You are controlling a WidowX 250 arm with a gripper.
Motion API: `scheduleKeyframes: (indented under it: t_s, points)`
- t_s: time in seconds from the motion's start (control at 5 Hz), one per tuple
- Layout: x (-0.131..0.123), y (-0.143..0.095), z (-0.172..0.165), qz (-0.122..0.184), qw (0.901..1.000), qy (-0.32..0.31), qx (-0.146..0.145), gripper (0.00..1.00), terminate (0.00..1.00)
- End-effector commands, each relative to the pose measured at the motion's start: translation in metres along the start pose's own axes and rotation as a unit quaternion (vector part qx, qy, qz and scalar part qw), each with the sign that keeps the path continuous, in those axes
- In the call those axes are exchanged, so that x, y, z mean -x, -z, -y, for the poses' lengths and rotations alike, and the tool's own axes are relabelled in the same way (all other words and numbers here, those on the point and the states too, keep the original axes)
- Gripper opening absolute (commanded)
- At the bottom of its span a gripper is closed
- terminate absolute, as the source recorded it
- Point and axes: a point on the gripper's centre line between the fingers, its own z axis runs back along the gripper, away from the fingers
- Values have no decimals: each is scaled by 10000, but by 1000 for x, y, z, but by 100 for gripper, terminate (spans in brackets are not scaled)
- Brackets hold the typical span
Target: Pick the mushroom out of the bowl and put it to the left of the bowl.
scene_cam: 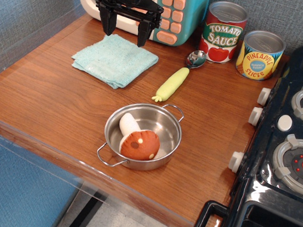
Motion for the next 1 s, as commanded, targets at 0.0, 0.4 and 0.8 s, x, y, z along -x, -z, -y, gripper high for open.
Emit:
scheduleKeyframes:
  t_s: [0.0,0.4,0.8]
  points:
    - [0,0,0,0,10000,0,0,100,0]
    - [51,-33,-4,63,9981,512,347,100,0]
    - [114,-43,43,27,9890,1410,456,100,0]
